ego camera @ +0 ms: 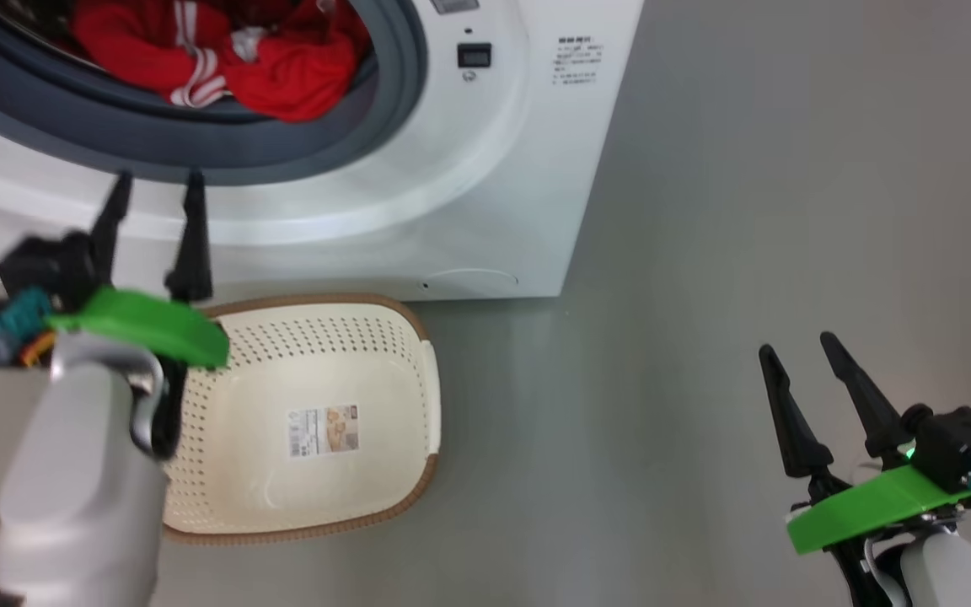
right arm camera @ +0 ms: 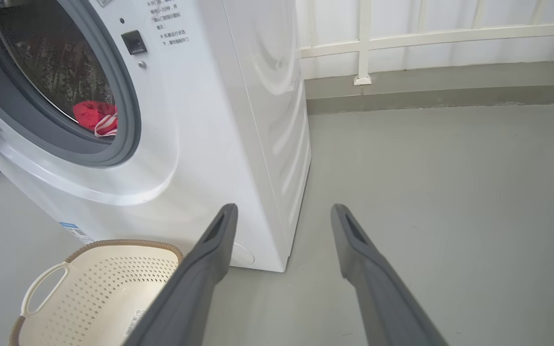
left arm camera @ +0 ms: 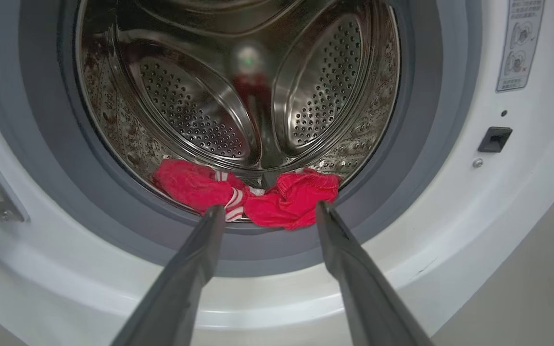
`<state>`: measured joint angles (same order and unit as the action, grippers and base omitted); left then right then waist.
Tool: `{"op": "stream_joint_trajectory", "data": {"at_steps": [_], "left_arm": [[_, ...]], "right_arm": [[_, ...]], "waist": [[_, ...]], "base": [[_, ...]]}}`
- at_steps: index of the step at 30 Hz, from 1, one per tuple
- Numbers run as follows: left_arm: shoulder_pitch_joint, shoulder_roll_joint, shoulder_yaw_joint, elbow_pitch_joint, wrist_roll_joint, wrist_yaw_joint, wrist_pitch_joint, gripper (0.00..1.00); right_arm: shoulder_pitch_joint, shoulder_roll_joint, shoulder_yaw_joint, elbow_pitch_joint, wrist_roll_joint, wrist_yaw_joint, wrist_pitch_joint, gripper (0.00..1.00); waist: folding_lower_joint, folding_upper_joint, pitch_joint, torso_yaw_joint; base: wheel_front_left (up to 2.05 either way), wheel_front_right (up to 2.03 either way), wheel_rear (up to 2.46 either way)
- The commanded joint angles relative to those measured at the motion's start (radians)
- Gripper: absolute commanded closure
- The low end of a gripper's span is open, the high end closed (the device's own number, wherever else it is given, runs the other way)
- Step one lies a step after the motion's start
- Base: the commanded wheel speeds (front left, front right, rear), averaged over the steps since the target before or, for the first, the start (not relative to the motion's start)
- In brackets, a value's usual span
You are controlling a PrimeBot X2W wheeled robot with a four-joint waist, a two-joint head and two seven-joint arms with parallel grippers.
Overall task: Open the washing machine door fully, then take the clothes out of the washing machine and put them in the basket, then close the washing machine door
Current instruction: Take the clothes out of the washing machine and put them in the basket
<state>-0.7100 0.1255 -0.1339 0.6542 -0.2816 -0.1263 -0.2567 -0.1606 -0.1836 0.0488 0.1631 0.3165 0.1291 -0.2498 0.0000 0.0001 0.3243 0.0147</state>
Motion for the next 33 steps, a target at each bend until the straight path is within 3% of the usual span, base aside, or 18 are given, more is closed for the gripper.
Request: {"op": "stream_joint_trajectory", "data": {"at_steps": [1, 16, 23, 33], "left_arm": [[-0.055, 0.04, 0.026, 0.014, 0.011, 0.011, 0.0, 0.0], [-0.476, 0.081, -0.032, 0.457, 0.085, 0.086, 0.092, 0.0], [-0.553, 0.108, -0.059, 0.557, 0.11, 0.11, 0.111, 0.0], [-0.623, 0.19, -0.089, 0.612, 0.136, 0.145, 0.127, 0.0]], "right_arm": [[-0.015, 0.0, 0.024, -0.023, -0.003, 0.002, -0.012, 0.0], [-0.092, 0.023, 0.053, -0.026, -0.002, 0.002, -0.012, 0.0], [-0.104, 0.025, 0.08, -0.027, 0.004, 0.002, -0.012, 0.0], [-0.109, 0.043, 0.102, -0.033, 0.011, 0.002, -0.012, 0.0]], "waist": [[0.0, -0.0001, 0.05, -0.037], [0.0, -0.0001, 0.155, -0.093], [0.0, -0.0001, 0.165, -0.119], [0.0, -0.0001, 0.205, -0.173]], "base": [[0.0, 0.0, 0.0], [0.0, 0.0, 0.0], [0.0, 0.0, 0.0], [0.0, 0.0, 0.0]]}}
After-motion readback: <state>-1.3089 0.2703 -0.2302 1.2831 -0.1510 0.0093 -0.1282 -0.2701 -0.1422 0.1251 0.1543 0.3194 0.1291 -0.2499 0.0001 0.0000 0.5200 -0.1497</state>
